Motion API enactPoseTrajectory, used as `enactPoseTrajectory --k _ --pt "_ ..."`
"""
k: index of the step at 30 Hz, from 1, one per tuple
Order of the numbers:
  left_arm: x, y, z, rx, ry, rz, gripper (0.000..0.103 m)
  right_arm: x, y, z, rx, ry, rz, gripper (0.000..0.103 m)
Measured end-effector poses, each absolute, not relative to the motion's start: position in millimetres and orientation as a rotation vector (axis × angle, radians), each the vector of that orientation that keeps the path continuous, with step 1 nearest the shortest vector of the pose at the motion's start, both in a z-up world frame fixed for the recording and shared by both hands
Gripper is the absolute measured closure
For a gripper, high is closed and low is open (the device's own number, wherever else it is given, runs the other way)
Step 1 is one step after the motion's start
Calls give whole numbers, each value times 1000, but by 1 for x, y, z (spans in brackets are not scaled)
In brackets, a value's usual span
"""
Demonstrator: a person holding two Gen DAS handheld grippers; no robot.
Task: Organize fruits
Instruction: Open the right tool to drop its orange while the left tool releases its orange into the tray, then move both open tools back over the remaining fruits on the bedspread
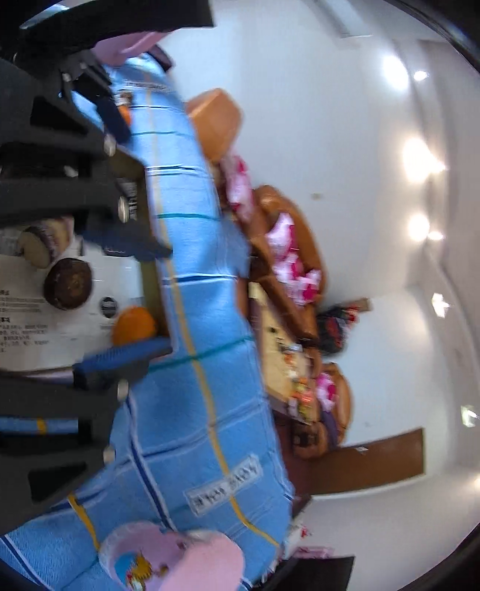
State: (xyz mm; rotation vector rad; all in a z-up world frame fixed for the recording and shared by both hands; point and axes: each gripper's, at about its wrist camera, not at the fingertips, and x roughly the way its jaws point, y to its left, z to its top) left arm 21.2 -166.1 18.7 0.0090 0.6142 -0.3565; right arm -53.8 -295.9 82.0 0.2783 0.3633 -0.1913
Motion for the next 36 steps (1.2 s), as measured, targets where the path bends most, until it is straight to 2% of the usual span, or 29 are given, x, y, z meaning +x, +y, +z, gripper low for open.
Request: enactPoseTrajectory --k 1,2,8,14,27,36 --pt "17 -166 24 11 588 -368 0 -60 -296 85 278 323 -207 27" --pt "12 -167 27 21 568 -381 0 -65 -296 90 273 280 -223 26" --pt "1 -152 32 63 509 -304 0 -75 -292 93 269 195 -251 26" --pt "4 -104 39 81 474 -199 0 -84 -277 94 207 142 -207 26" --pt "7 -18 26 139 402 -13 0 -94 -250 96 69 112 -226 26" --pt "2 10 17 99 379 7 0 -87 -241 92 80 182 -288 26"
